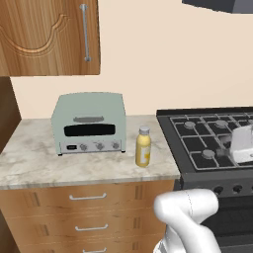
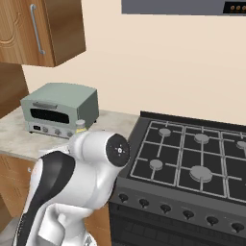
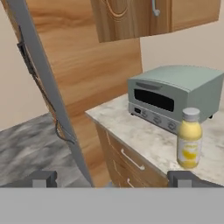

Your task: There is a wine glass and glass cup on the dining counter. Place the wine bottle next to the wine glass and the juice bottle next to the glass cup.

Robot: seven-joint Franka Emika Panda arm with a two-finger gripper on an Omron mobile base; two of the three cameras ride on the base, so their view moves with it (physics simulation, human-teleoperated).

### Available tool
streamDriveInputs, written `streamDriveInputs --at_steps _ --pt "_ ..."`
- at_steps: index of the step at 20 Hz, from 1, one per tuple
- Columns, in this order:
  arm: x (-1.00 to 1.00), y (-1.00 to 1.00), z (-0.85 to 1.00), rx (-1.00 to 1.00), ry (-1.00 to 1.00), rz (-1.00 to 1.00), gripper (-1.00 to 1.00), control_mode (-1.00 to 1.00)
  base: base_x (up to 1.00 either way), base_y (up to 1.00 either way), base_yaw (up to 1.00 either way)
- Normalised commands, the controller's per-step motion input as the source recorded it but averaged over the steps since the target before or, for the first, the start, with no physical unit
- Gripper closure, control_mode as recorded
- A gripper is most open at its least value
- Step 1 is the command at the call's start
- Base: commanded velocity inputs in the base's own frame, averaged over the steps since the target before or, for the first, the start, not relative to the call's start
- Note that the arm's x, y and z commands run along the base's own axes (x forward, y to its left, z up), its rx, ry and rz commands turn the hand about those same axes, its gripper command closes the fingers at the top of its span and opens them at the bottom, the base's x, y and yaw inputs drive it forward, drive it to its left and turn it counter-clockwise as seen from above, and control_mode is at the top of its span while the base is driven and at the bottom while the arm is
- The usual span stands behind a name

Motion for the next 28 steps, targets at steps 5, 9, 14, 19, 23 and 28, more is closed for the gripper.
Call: streamDriveInputs --at_steps 5,9,14,19,23,28 --pt "0.47 -0.08 -0.11 0.07 -0.02 0.0 -1.0 -1.0 0.0 0.0 0.0" --pt "0.63 0.0 -0.18 0.01 -0.05 -0.02 -1.0 -1.0 0.0 0.0 0.0" --pt "0.51 0.05 -0.22 0.0 -0.02 0.04 -1.0 -1.0 0.0 0.0 0.0" --pt "0.49 0.15 -0.24 -0.01 -0.06 0.11 -1.0 -1.0 0.0 0.0 0.0" --pt "0.46 0.16 -0.22 0.0 0.0 0.12 -1.0 -1.0 0.0 0.0 0.0" --pt "0.35 0.11 -0.14 0.0 0.0 0.11 -1.0 -1.0 0.0 0.0 0.0"
